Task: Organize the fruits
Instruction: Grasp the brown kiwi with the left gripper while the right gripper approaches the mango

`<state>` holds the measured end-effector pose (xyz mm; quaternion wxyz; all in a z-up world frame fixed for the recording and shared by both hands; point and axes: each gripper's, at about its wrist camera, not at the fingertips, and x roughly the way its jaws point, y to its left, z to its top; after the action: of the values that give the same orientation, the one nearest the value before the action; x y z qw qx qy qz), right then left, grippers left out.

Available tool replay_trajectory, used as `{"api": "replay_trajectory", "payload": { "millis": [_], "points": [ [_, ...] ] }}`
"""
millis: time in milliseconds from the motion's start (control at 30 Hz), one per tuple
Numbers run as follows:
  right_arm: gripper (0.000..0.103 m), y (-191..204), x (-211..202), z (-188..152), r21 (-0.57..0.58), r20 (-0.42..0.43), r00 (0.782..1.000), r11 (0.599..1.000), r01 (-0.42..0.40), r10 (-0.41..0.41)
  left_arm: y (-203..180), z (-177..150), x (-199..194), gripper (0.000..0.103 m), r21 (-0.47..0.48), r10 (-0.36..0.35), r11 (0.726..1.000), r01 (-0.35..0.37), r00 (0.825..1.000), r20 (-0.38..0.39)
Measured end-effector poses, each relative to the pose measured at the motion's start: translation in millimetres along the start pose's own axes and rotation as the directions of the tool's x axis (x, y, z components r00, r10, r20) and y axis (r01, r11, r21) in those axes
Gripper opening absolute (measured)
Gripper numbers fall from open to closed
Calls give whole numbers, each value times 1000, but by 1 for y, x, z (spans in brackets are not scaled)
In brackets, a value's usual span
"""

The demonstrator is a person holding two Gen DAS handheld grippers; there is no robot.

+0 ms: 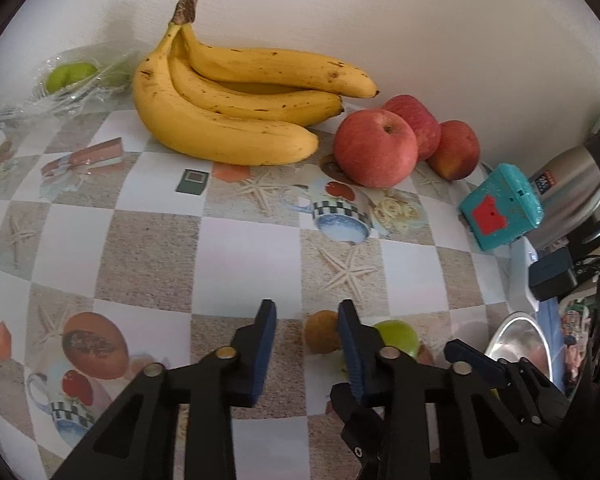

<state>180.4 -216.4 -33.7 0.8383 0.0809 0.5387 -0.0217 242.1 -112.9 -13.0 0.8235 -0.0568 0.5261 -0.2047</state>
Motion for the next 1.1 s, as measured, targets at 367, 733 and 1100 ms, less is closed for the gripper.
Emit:
{"api": "replay_trajectory", "payload": {
  "millis": [367,733,1100],
  "points": [
    [99,-4,-3,-2,-6,2,1000,1000,-5,5,5,-3,-5,8,-13,-27,1000,27,999,19],
    [99,6,3,-6,-48,-19,1000,999,10,-11,48,-7,-23,9,-128,35,991,-28,998,55],
    [99,2,-5,-6,-50,-6,1000,998,26,-27,2,0,-8,52,44,19,999,-18,1000,-25]
  ]
}}
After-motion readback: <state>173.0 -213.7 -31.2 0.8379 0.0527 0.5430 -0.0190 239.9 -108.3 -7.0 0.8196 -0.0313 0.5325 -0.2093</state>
